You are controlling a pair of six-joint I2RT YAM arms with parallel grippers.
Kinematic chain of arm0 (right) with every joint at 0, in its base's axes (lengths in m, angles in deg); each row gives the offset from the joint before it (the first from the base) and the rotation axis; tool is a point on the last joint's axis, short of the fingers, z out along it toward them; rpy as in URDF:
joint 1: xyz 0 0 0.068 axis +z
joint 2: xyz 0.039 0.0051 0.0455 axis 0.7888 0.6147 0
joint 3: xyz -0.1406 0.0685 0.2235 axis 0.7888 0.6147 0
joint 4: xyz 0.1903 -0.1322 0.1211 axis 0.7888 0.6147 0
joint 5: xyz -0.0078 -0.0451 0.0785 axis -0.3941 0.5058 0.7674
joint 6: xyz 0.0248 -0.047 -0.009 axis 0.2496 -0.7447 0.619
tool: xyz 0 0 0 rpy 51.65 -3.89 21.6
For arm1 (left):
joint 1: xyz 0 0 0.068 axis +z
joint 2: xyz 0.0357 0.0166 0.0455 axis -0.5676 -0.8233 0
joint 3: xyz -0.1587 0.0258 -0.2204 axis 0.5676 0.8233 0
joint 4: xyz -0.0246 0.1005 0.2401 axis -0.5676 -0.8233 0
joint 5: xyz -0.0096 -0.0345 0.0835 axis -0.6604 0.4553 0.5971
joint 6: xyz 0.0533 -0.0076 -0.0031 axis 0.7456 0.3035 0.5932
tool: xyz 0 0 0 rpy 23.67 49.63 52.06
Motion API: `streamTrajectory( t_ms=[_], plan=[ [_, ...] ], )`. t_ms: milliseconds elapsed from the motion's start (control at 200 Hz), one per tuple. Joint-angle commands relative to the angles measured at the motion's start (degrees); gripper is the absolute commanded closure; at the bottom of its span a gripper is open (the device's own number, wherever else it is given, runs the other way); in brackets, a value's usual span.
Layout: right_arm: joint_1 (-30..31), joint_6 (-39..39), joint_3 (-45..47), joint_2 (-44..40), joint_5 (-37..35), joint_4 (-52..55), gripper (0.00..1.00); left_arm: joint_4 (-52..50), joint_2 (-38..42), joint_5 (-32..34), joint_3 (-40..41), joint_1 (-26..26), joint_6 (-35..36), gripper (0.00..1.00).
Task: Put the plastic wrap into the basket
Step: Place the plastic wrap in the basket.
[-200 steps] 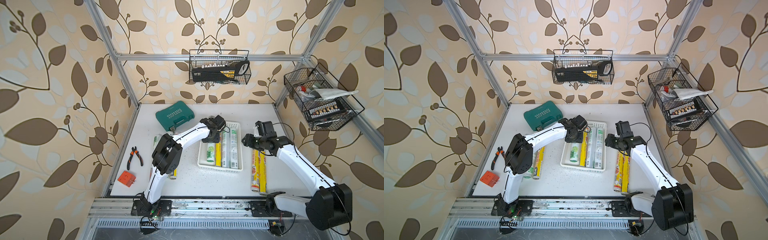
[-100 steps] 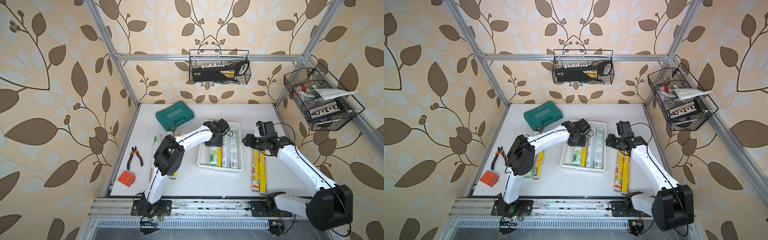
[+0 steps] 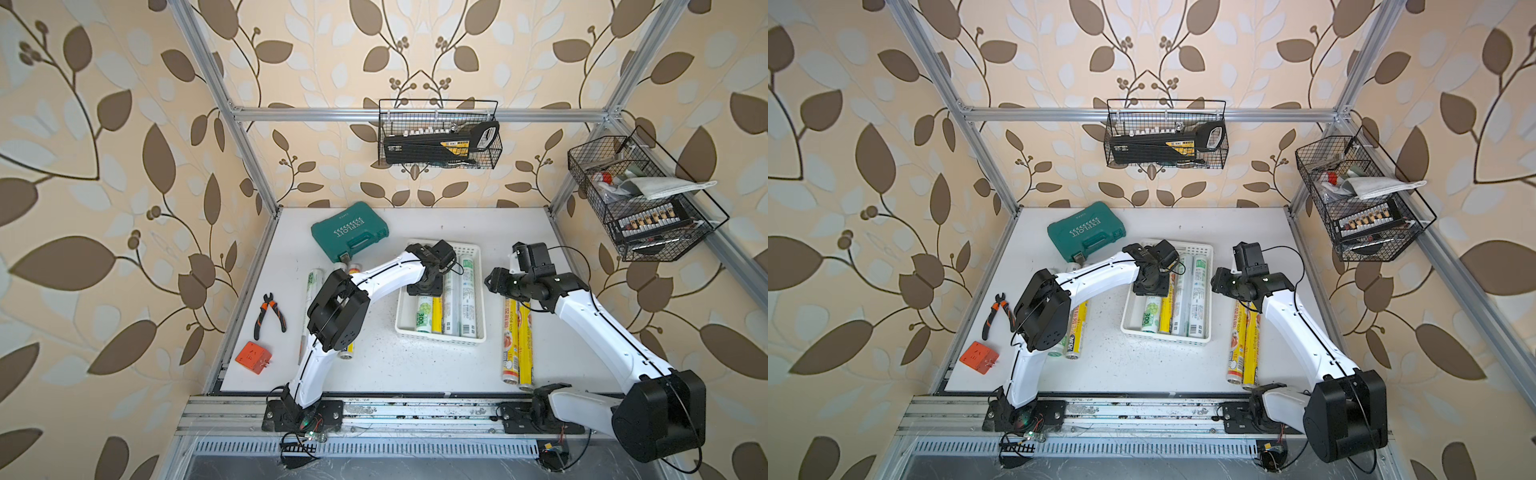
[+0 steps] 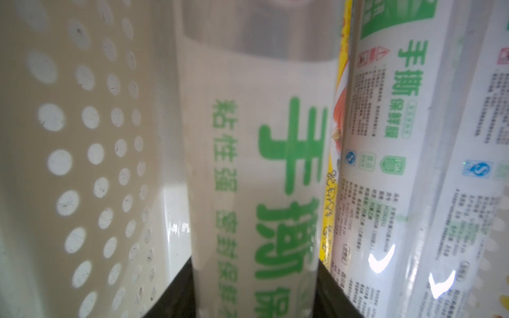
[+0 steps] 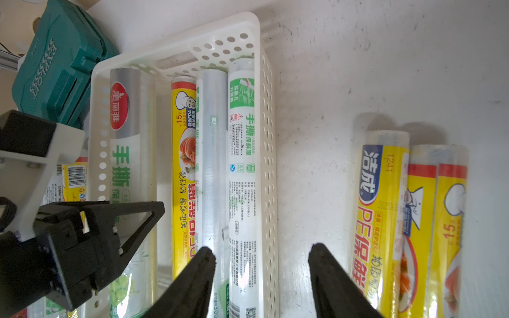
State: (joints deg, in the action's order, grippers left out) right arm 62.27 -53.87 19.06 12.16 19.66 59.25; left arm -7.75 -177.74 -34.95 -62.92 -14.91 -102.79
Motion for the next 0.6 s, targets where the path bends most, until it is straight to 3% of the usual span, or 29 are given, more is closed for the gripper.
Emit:
streamTrajectory(
  t_ms=[0, 595],
  plan=[
    [-0.3, -0.9, 0.9, -0.1, 0.5, 0.5, 0.42, 2.9, 0.7, -0.2, -0.8, 0.3, 1.8, 0.59],
    [-0.3, -0.9, 1.0, 1.3, 0.5, 0.3, 0.42, 9.8, 1.4, -3.9, 5.4, 2.5, 2.3, 0.53]
  ],
)
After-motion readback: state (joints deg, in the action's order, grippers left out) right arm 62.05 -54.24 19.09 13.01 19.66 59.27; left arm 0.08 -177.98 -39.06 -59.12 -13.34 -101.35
